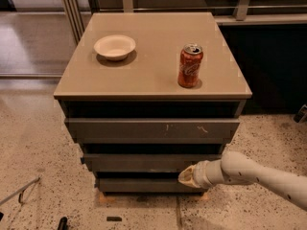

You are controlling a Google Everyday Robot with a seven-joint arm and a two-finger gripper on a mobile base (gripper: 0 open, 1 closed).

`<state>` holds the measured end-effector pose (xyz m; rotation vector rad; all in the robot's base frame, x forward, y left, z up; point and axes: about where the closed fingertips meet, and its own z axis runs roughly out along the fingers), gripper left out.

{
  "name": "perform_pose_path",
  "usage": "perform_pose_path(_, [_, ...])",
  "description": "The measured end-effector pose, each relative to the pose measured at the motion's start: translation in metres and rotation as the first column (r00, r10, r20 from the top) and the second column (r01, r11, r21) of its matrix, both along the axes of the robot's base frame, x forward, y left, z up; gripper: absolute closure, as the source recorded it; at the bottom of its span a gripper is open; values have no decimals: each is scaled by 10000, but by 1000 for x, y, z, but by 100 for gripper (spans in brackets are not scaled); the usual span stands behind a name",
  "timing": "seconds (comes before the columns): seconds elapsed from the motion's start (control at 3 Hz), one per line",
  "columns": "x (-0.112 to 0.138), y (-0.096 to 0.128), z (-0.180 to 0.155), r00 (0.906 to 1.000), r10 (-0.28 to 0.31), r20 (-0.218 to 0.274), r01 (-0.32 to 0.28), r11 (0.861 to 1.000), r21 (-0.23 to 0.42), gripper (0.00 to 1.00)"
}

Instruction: Close middle drawer

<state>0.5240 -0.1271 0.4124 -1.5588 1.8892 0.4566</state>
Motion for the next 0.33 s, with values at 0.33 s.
perform_pose_path(0.33, [-33,-8,25,9906,63,-1366,-95,9997,-229,100])
